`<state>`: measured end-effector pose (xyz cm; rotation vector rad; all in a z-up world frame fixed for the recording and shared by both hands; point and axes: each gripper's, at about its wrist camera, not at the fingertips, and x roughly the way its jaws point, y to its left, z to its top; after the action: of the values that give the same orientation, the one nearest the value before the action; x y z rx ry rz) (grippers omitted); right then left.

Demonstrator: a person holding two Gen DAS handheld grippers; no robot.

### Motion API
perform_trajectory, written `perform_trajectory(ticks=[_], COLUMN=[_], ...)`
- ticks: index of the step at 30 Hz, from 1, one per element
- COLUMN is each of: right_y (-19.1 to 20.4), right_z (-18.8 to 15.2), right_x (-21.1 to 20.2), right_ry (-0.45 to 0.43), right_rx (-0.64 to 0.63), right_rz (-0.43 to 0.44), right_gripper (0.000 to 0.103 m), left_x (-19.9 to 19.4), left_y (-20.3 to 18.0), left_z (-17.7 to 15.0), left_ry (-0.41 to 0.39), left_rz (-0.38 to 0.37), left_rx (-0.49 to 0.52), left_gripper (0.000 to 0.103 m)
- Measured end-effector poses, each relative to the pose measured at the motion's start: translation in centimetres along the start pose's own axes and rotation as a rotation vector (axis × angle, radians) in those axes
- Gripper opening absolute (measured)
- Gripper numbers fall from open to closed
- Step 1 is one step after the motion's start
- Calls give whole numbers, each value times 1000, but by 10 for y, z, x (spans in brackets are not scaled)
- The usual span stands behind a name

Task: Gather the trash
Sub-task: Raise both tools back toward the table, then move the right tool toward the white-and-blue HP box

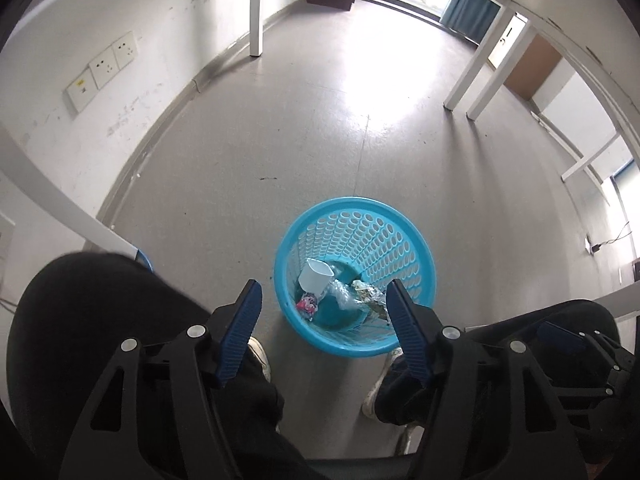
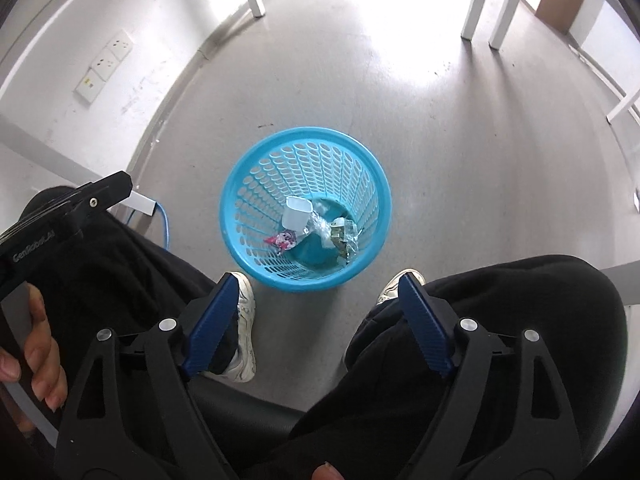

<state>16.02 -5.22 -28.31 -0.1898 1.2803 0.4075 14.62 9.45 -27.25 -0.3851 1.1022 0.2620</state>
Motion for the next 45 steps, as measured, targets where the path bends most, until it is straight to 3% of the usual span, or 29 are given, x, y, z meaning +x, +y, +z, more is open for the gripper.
perform_trajectory(ticks=[3,8,11,16,25,32,36,45], right_y=[6,11,12,13,20,12,-4,-18], right_z=[-6,-23,-35,-53,-72,-42,-3,78], right_x=[-16,-49,-74,-127,-224,-292,-311,-337], right_ry=[-25,-67,-107,-220,-404,-555,-567,-540], right_rx=[-29,-51,-62,-74,-82,-47,30,33], right_rz=[19,77,101,135,166,119,112,39], right_gripper=[87,90,92,95,95,95,95,95], left_x=[-13,-49,-79,-134,-221,-259,-268,-264], left_y=[-2,-7,-2,0,10,-2,-12,-38], left_z=[-6,-20,-26,-31,-12,21,40,78], left_ry=[-7,-62,-102,-250,-428,-521,-542,-521], left_rz=[-13,21,-11,2,-81,-172,-187,-213], left_rx=[13,80,85,139,167,185,207,281], left_gripper=[76,91,97,97,97,97,97,97])
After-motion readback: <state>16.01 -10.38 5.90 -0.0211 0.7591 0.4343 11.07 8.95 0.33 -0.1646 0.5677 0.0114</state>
